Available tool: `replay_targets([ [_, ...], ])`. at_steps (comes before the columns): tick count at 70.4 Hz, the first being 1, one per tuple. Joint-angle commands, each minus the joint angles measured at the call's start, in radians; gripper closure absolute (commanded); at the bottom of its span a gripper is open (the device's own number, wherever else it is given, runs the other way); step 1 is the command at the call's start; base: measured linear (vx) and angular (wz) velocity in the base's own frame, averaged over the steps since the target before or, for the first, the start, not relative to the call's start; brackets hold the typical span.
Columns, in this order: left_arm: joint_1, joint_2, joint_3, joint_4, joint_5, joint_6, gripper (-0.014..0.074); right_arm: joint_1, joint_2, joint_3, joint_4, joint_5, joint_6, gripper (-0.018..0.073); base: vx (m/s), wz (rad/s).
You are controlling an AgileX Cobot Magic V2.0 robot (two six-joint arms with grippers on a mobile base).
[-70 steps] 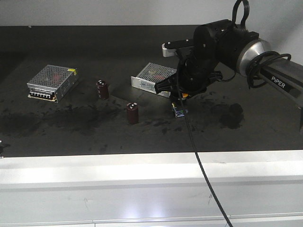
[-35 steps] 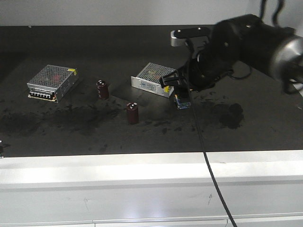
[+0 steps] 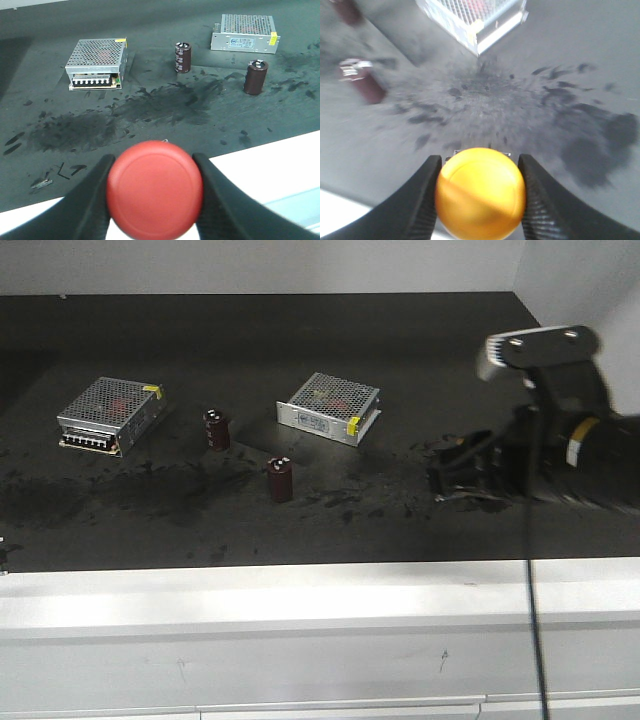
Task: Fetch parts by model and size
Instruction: 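Lift the yellow-capped switch with the right gripper and withdraw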
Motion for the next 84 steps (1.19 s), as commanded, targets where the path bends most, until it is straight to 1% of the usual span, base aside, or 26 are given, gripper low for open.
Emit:
replay_targets([
  [1, -0.003, 0.005, -0.028, -0.004, -0.073, -0.005, 0.0603, -0.003, -0.135, 0.049, -0.014, -0.094, -0.011, 0.0569, 0.0, 0.0],
  [8, -0.003, 0.005, -0.028, -0.004, -0.073, -0.005, 0.0603, -0.003, -0.274, 0.122, -0.014, -0.096, -0.032, 0.0569, 0.0, 0.0],
  [25, -0.003, 0.005, -0.028, -0.004, -0.073, -0.005, 0.0603, -0.003, -0.568, 0.279, -0.028, -0.126, -0.028, 0.0569, 0.0, 0.0],
  [44, -0.003, 0.005, -0.028, -0.004, -0.073, -0.005, 0.0603, -0.003, -0.8, 0.407, -0.041, -0.122, -0.025, 0.0569, 0.0, 0.0],
  [52, -0.003, 0.005, -0.028, -0.004, -0.073, -0.005, 0.0603, -0.003, -0.834, 0.43, -0.041, -0.127, -0.025, 0.0569, 0.0, 0.0],
  [84, -0.003, 0.005, -0.028, -0.004, -0.073, -0.005, 0.0603, -0.003, -0.834, 0.43, -0.037, -0.119, -0.025, 0.0569, 0.0, 0.0],
])
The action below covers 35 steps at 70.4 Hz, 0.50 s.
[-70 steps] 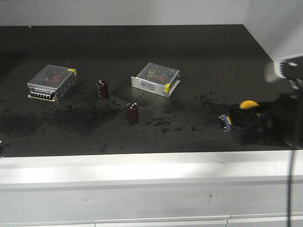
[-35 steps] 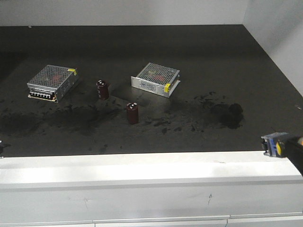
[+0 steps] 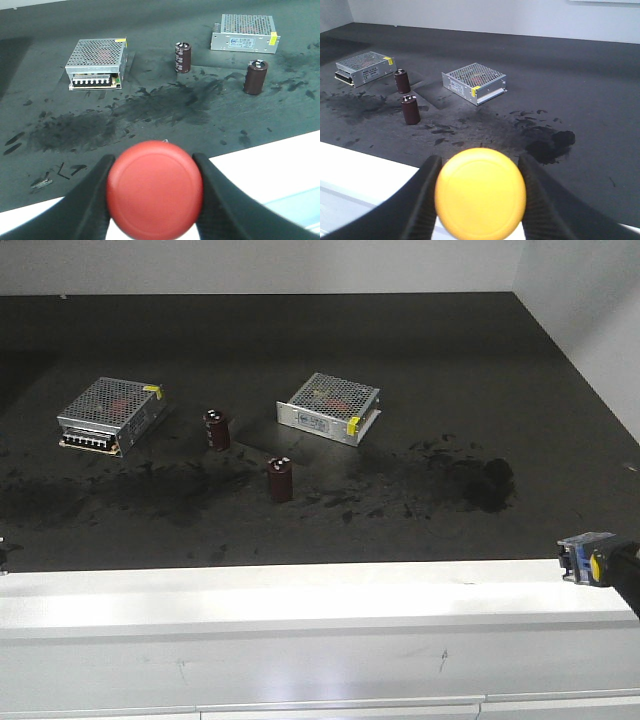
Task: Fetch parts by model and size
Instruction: 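Lift the yellow-capped switch with the right gripper and withdraw, then drive the base to the bench with the red tray, holding both switches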
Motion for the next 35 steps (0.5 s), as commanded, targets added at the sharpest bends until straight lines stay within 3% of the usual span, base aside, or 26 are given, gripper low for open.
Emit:
replay_targets([
  [1, -0.003, 0.005, -0.028, -0.004, -0.073, -0.005, 0.0603, -0.003, 0.005, -0.028, -0.01, -0.078, -0.004, 0.0569, 0.0, 0.0],
  [35, -0.003, 0.005, -0.028, -0.004, -0.073, -0.005, 0.0603, -0.003, 0.005, -0.028, -0.01, -0.077, -0.004, 0.0569, -0.02, 0.1],
])
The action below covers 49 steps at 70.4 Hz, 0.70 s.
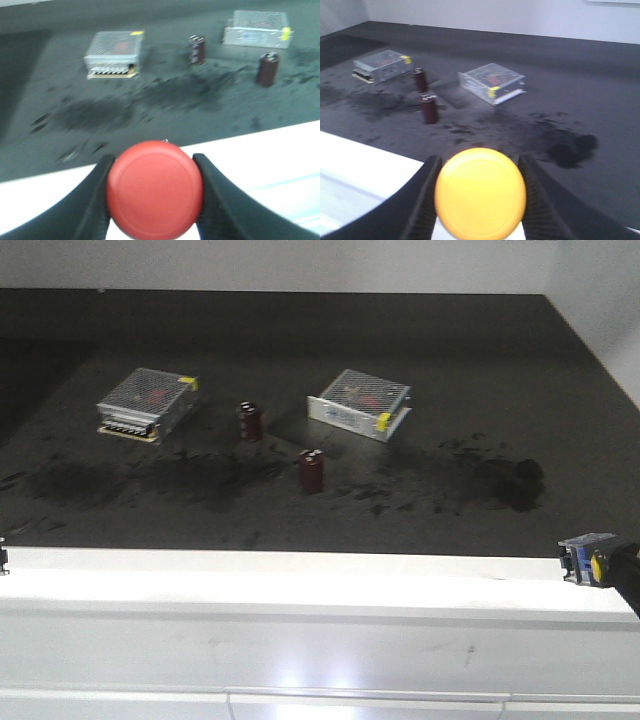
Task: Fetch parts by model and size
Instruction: 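Drive the base to the bench with the red tray, holding both switches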
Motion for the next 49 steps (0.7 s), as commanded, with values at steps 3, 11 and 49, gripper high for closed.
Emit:
replay_targets([
  [3, -0.003, 0.005, -0.028, -0.004, -0.073, -0.005, 0.0603, -0.003, 0.005, -0.028, -0.01, -0.081, -0.005, 0.0569, -0.11, 0.41],
  [11, -0.003, 0.005, -0.028, -0.004, -0.073, -0.005, 0.0603, -0.003, 0.005, -0.028, -0.01, -0.081, -0.005, 0.0569, -0.13, 0.51],
  [49, -0.003, 0.005, -0.028, -0.004, -0.073, -0.005, 0.0603, -0.003, 0.005, -0.028, -0.01, -0.081, -0.005, 0.0569, -0.14, 0.78],
])
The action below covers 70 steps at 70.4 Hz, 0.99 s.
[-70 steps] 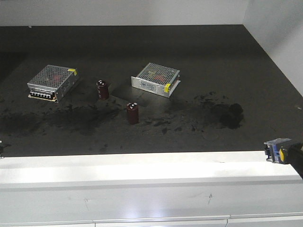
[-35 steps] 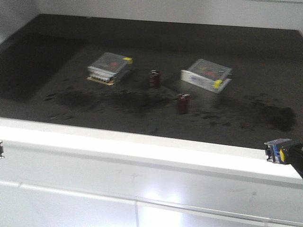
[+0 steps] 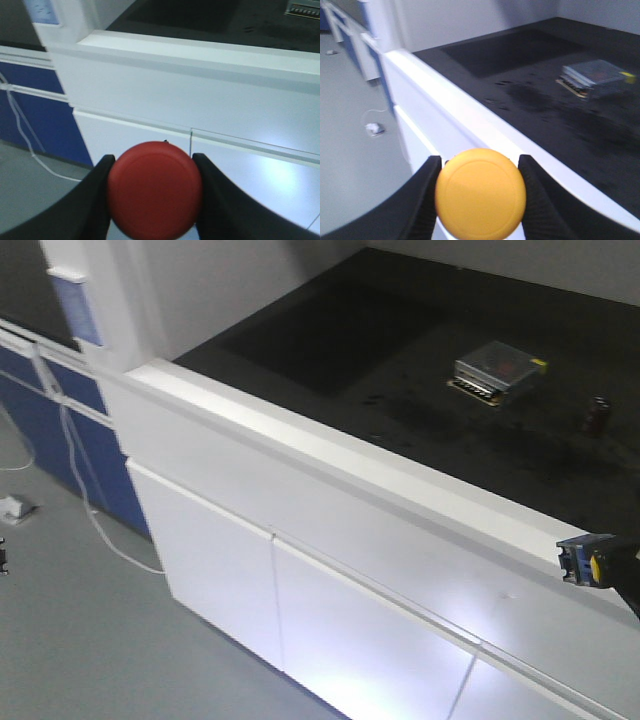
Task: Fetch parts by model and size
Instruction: 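Drive the base to the bench with the red tray, holding both switches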
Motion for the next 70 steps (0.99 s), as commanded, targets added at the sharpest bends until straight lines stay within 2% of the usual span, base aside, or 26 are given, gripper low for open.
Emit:
replay_targets([
  [1, -0.003, 0.005, -0.028, -0.004, -0.073, -0.005, 0.0603, -0.003, 0.005, -0.028, -0.01, -0.081, -0.005, 0.0569, -0.08, 0.79],
  [70, -0.003, 0.004, -0.028, -0.004, -0.073, -0.005, 0.0603, -0.003, 0.005, -0.028, -0.01, -0.081, -0.005, 0.0569, 0.01, 0.82],
])
